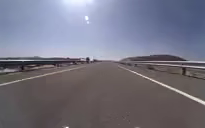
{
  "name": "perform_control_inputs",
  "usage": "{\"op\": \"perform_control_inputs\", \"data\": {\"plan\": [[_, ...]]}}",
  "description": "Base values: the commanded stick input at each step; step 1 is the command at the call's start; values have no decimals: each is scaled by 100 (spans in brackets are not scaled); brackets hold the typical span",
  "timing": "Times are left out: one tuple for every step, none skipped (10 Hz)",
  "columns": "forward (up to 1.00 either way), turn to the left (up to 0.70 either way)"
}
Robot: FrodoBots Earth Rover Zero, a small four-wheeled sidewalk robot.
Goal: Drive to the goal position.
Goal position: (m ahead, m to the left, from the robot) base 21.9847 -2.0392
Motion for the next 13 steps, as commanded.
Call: {"op": "perform_control_inputs", "data": {"plan": [[100,0],[100,0],[100,0],[100,0],[100,0],[100,0],[100,0],[100,0],[100,0],[100,0],[100,0],[100,0],[100,0]]}}
